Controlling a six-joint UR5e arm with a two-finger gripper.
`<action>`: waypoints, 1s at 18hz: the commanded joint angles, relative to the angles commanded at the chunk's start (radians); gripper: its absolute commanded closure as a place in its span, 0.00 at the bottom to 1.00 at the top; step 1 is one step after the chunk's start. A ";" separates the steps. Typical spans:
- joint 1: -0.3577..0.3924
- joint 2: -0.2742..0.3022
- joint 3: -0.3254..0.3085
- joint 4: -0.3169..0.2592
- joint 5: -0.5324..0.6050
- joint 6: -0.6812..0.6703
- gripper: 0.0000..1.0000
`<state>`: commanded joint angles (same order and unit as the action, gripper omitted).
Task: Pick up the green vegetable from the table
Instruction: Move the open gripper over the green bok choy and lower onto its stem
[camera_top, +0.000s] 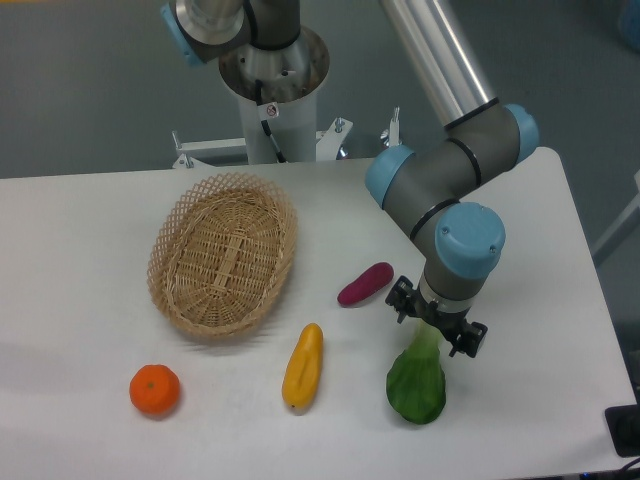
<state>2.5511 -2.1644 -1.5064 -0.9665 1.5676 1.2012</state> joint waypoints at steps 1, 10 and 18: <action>-0.011 -0.011 -0.002 0.002 0.034 -0.008 0.00; -0.064 -0.045 -0.003 0.017 0.183 -0.083 0.00; -0.081 -0.049 -0.020 0.025 0.193 -0.153 0.90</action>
<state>2.4697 -2.2135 -1.5263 -0.9418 1.7610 1.0477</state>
